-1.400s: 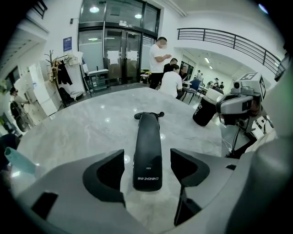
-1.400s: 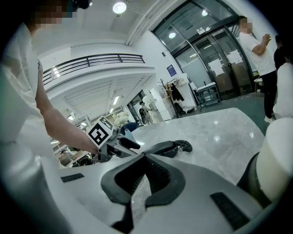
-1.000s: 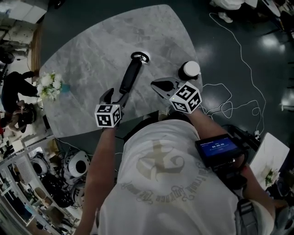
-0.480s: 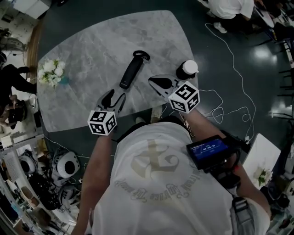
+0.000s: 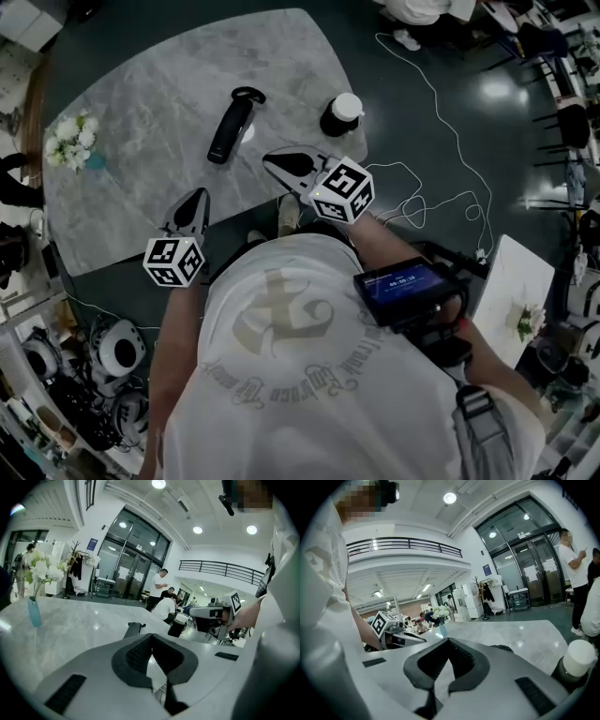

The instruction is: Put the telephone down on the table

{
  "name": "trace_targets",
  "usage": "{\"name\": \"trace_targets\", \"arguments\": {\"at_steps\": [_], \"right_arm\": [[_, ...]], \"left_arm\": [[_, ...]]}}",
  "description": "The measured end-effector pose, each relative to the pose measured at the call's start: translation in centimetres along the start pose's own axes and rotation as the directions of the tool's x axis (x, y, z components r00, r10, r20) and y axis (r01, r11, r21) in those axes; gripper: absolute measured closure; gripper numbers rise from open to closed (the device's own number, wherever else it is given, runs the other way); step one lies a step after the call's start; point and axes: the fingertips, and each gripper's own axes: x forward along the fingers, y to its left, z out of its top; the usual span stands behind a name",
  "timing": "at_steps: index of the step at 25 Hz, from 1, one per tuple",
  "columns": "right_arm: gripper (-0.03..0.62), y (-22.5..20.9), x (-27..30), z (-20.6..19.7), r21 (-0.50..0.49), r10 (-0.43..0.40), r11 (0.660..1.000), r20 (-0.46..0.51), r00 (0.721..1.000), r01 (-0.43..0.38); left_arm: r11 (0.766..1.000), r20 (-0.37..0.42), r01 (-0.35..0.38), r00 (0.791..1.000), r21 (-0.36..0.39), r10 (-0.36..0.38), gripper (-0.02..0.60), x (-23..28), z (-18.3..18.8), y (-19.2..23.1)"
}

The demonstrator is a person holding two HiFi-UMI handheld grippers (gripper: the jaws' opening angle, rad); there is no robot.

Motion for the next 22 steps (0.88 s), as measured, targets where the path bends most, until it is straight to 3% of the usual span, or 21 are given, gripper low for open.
{"name": "trace_targets", "arguments": {"at_steps": [7,22], "right_arm": [[0.579,3.2,-1.5,-1.1,-0.013,-0.038,0.999,0.008,0.999,0.038],[0.579,5.4,-1.8,-1.9,-0.022,-0.083,0.996,0.012,0.996,0.083]], "left_arm": [[0.999,0.000,0.050,0.999,0.007,-0.050,0.569,-2.6,-1.4,-1.0],[0.992,0.000,0.125,0.992,0.034,-0.125,0.569,-3.8,-2.0,-1.9]]}}
